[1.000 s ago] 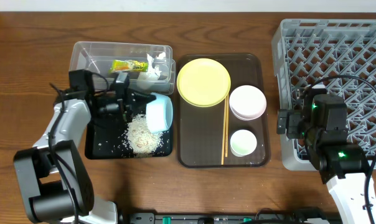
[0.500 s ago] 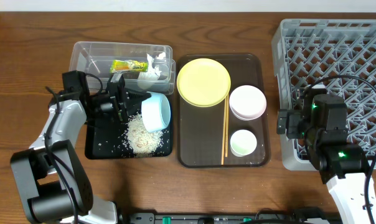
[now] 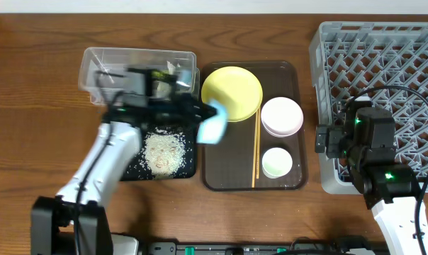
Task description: Sort waste into correct bins and load items into the dishwasher rack
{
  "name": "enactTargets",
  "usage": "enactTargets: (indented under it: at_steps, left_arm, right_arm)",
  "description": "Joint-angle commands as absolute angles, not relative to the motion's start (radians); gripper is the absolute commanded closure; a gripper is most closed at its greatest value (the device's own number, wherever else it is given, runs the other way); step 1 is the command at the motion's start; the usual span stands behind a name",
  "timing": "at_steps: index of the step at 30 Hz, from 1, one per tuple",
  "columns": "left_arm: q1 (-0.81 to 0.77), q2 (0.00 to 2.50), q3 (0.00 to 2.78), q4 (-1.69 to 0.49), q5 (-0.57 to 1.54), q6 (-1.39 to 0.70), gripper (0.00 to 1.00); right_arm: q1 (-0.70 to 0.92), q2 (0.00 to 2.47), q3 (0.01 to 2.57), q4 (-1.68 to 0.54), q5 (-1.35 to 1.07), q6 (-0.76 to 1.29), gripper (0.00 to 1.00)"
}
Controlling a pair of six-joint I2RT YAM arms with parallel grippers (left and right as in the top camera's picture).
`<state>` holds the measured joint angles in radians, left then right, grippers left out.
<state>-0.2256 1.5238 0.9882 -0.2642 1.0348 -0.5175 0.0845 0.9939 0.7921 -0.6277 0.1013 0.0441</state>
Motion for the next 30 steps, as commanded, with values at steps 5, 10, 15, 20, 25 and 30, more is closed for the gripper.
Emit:
enactTargets:
  at_steps: [5,10,15,20,25,30]
  left_arm:
    - [-0.532,1.555,0.986,-0.294,0.395,-0.443,0.94]
    - [-0.69,1.599,0.986,-0.293,0.094,-0.442,0.94]
    - [-0.753,1.645,0.986,-0.28,-0.001,-0.442,0.94]
    - [-0.756,1.649,0.986,-0.236,-0.001,-0.413,0.83]
    - [-0.756,1.626,1.006,-0.219,-0.001,-0.344,0.67]
    - [-0.756,1.588,1.014,-0.206,0.093,-0.344,0.65]
  right_arm:
    - [0.098,0.995,0.816,-0.628,0.097,0.044,0.01]
    - [0.098,0.995,0.816,-0.628,0.097,0.044,0.01]
    - [0.098,0.995,0.816,-0.628,0.097,0.044,0.01]
    - [0.098,0.995,0.816,-0.628,0.097,0.044,0.01]
    - [0.098,0.995,0.816,-0.628,0.097,0.044,0.01]
    - [0.098,0.995,0.816,-0.628,0.097,0.044,0.01]
